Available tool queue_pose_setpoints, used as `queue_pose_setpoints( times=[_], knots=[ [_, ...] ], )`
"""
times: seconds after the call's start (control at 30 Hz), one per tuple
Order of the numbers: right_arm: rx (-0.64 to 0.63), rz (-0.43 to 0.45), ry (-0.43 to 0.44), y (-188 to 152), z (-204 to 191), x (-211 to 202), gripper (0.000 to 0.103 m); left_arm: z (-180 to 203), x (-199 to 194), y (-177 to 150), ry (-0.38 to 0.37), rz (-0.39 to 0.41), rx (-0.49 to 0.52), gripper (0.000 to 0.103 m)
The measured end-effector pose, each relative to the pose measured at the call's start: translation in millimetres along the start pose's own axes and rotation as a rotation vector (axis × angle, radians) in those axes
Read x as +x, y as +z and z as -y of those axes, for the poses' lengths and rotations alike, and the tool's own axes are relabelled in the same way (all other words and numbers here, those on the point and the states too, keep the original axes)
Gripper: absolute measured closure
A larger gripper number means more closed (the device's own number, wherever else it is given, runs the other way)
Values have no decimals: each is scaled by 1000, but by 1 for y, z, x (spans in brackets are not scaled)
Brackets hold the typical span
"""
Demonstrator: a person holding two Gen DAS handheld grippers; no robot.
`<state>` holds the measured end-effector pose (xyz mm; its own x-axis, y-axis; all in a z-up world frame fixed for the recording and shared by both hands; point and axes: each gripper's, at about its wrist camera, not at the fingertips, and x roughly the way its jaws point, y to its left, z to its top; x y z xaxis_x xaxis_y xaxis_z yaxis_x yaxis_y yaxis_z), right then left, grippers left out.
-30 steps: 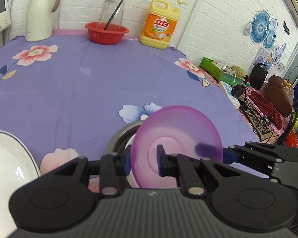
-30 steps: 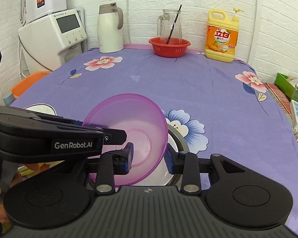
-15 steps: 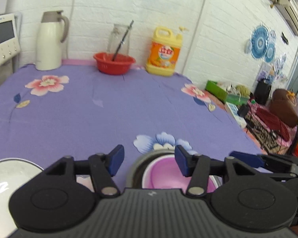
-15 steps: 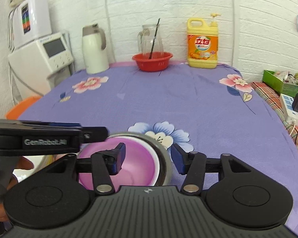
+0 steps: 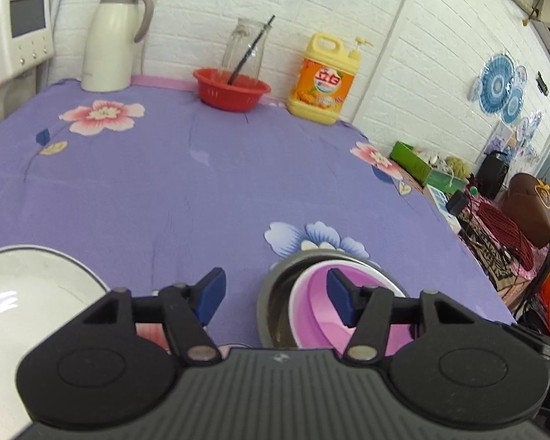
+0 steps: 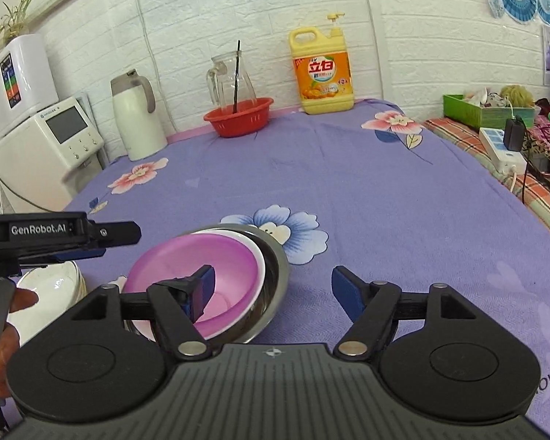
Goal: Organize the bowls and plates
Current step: 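Lower the pink bowl into the white bowl with both tools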
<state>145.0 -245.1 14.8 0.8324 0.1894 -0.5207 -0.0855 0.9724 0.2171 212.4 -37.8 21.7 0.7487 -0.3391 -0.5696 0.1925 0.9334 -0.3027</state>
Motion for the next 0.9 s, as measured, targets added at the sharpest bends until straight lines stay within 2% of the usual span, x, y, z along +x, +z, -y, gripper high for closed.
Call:
queue_pose_setpoints(
  times=[0.3,0.43,0.6,0.8,0.9],
  knots=[
    [-48,-82,9,2,-3,38,0,10,31,-5,9,-92,55,44],
    [-64,-106,19,3,-4,50,0,8,44,-6,10,-128,41,44],
    [-56,-140,29,-2,-3,58,0,7,51,-7,24,-143,49,44],
    [-14,-123,49,-6,-1,58,0,7,53,-9,23,-149,64,44],
    [-64,-126,40,-9,-9,60,0,6,52,-8,14,-153,60,44]
  ],
)
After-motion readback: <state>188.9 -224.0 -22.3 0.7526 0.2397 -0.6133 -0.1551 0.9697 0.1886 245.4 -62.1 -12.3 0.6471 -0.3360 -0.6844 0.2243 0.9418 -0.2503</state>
